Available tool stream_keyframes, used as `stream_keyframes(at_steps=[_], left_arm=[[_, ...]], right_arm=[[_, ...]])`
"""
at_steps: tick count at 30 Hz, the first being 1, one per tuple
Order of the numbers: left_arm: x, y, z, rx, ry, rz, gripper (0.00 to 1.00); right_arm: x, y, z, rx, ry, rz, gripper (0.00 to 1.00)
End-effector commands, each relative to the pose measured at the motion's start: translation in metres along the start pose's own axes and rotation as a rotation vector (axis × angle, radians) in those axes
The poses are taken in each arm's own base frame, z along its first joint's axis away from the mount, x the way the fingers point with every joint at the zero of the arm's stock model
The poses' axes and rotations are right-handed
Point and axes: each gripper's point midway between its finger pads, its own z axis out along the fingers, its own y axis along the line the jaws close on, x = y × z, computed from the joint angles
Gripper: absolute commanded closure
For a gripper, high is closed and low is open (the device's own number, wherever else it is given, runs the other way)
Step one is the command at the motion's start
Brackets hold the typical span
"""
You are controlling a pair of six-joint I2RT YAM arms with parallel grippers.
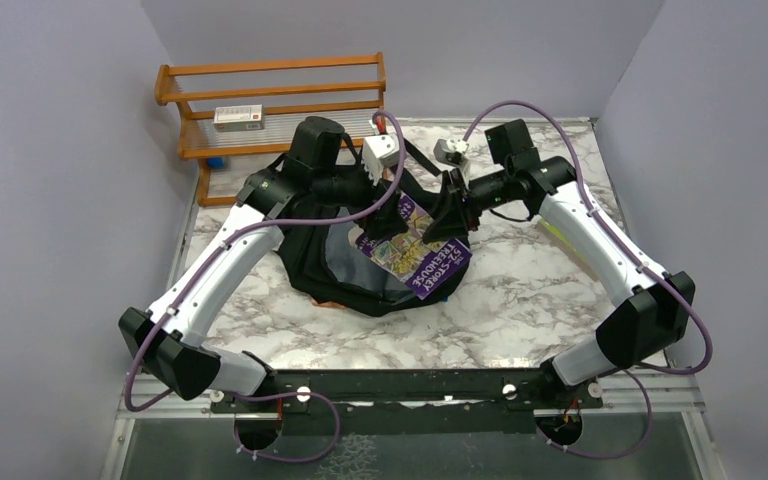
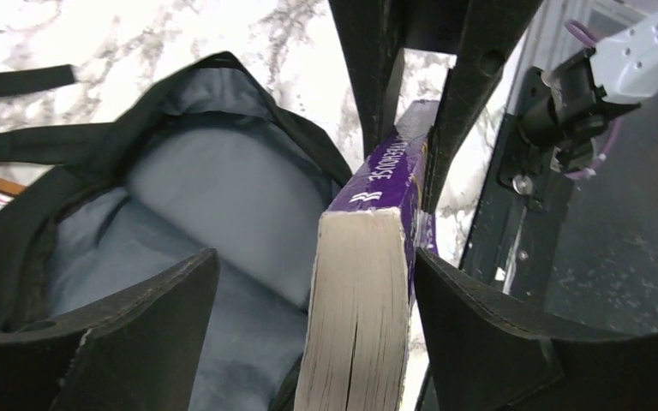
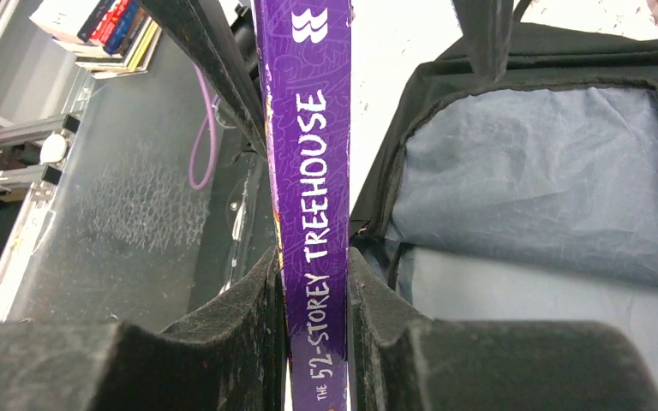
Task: Pack the student bag
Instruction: Pick up the book from the center of the board.
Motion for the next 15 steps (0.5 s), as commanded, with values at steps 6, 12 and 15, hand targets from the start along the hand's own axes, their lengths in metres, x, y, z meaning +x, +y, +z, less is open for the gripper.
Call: stream_keyframes(at_steps=[6,12,15], left_arm=[[0.01,-0.032,0.002,0.199,0.024,-0.047,0.37],[0.016,-0.04,0.002,0.246,0.032,-0.061,0.44],[0.02,-0.038,0.004,0.243,0.04,-0.063,0.39]], right_arm=[[-0.012,0.007,-0.006,0.027,0.01,-0.055,1.0],[-0.012,0.002,-0.011,0.087,0.034,-0.078,1.0],[-0.018,0.006,-0.013,0.09,0.017,-0.107,0.99]])
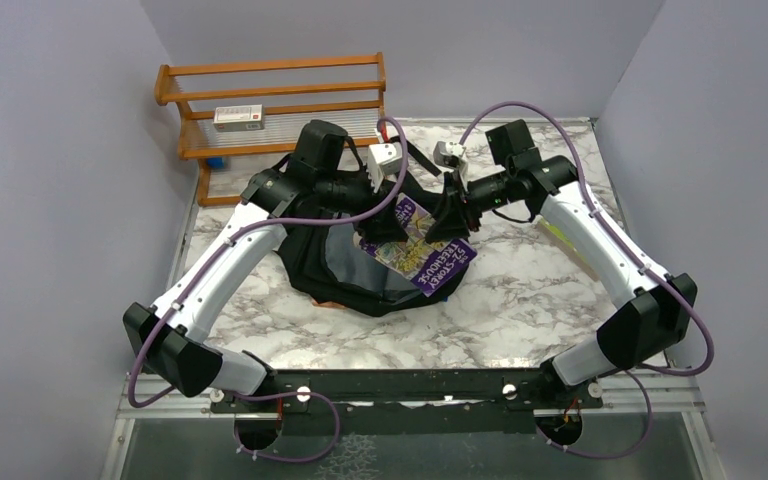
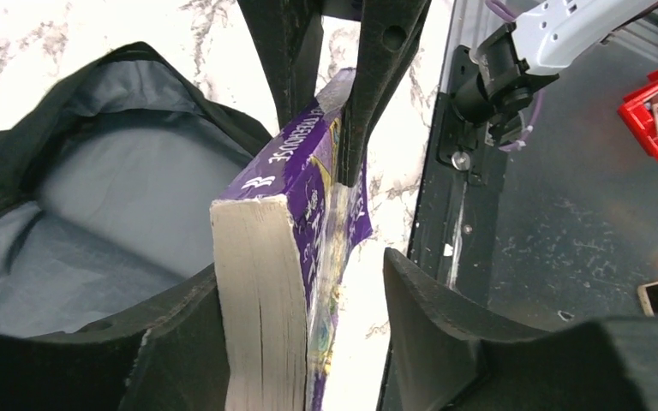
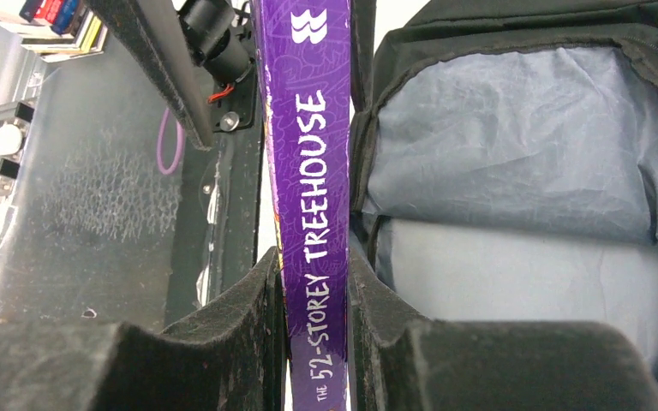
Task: Pack the student bag
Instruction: Pick up the book from the center of the board.
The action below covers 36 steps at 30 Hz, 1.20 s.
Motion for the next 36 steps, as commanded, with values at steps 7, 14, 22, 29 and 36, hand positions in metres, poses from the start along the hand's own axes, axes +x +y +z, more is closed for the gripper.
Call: stream_keyframes(at_steps=[7,14,22,29,36], left_arm=[[0.011,-0.006,0.003,0.051,0.021,-0.011,0.38],[0.009,-0.009,0.006,0.089,0.018,-0.016,0.81],[0.001,-0.008,0.001,0.066,-0.011,0.033,1.0],[-0.03,-0.008,-0.028,-0.011,-0.19,0.118,1.0],[-0.064,0.01,-0.071,-0.134,-0.458,0.08,1.0]], right_arm=[[-0.038,0.027,-0.016,-0.001,-0.079,-0.145,1.0],[-0.033,0.024,-0.017,0.021,-0.061,-0.142,0.98],[-0.042,0.015,-0.019,0.109,-0.116,-0.191,0.56],[-0.065,0.001,-0.038,0.357,-0.294,-0.269,0.31],[-0.084,-0.007,-0.087,0.502,-0.605,-0.244,0.27]])
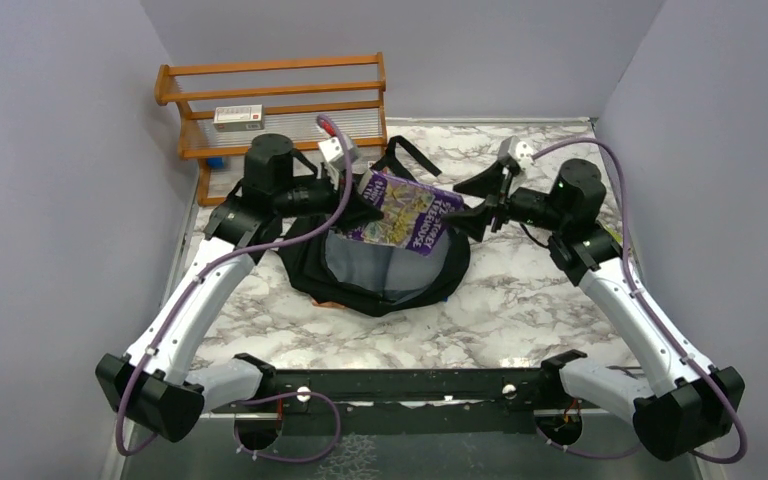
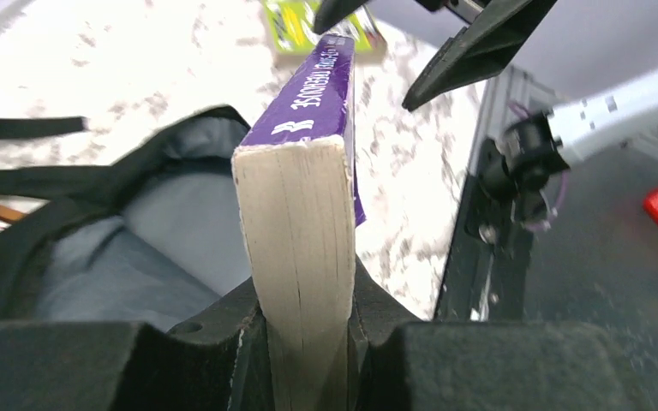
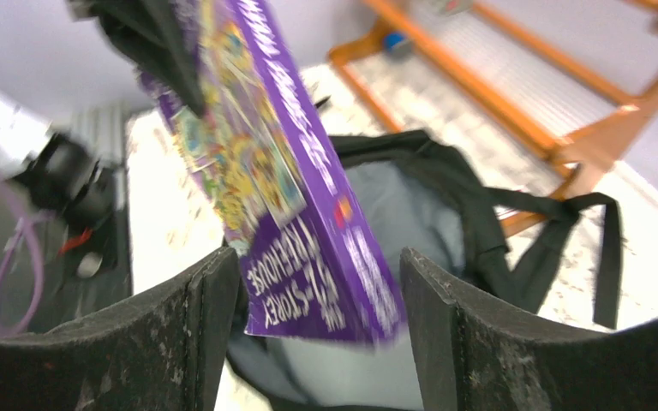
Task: Pack the student bag
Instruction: Pick up the book from the center of the board.
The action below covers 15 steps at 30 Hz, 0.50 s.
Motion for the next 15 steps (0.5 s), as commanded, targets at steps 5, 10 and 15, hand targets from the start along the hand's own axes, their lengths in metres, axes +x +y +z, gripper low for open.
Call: stream_keyframes(at_steps=[5,10,15], left_arm=[[-0.093,0.003,-0.044,-0.02,-0.456,0.061,1.0],[-0.112,-0.017,-0.05,0.093,-0.505,0.095,1.0],[-0.115,-0.031,-0.05,0.161,-0.482,0.128,1.0]], right_arm=[[-0.053,-0.033,-0.027,0.167,-0.364,0.095,0.2],[-0.05,-0.015,-0.019,0.017,-0.38,0.124,0.16],[-0.053,-0.008,-0.014,-0.085,-0.38,0.149,0.14]])
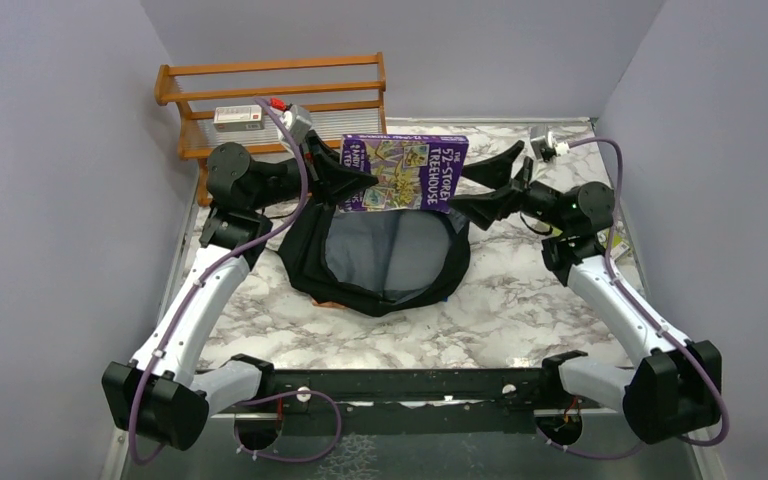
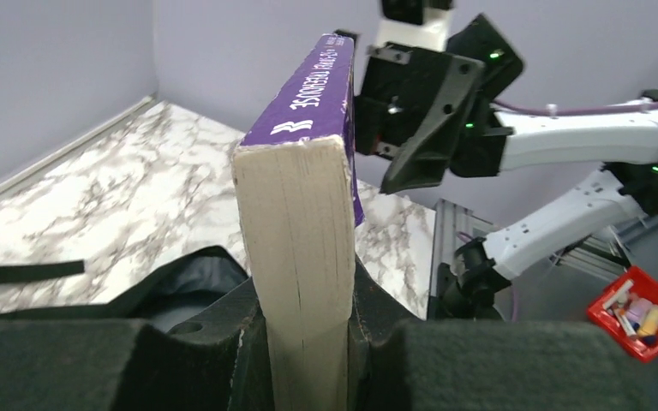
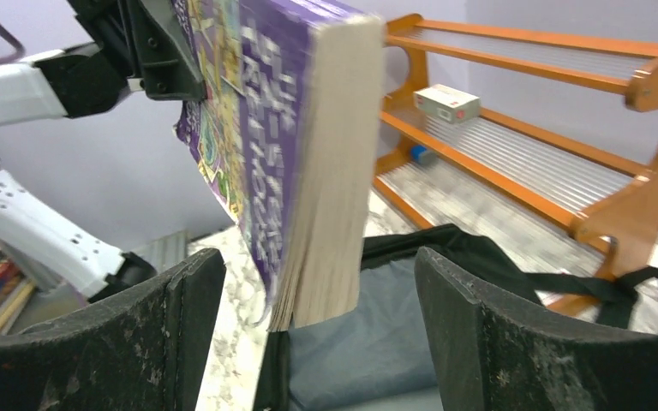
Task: Pack the student bag
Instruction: Pick up the book from the center of the board.
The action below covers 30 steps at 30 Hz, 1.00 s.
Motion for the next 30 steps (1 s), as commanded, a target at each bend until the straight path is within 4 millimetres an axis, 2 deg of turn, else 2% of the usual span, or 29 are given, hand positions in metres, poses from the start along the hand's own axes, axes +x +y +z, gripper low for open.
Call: stream_keyframes(at_steps=[1,6,12,16,24,30], left_arm=[[-0.037,-0.047,0.0,0.181,-0.059,0.127,1.0],[-0.028,-0.05,0.003,0.218,-0.029,0.104,1.0],[-0.018,-0.048,0.013,0.244,-0.002,0.07,1.0],[-0.017,-0.047,0.019,0.251,-0.001,0.063,1.0],[-0.019,-0.042,0.026,0.227,-0.024,0.055,1.0],[-0.014,-0.034,0.03,0.204,-0.026,0.038,1.0]], right_arm=[[-0.014,0.018,0.005,-0.123,-0.037,0.01,0.14],[-0.022,0.019,0.01,-0.156,-0.051,0.009,0.13],[-0.028,0.039,0.011,-0.312,-0.037,0.025,0.18],[-0.023,0.045,0.01,-0.376,-0.018,0.033,0.27],[-0.01,0.041,0.013,-0.368,-0.007,0.08,0.44],[-0.01,0.043,0.014,-0.376,-0.004,0.088,0.57]])
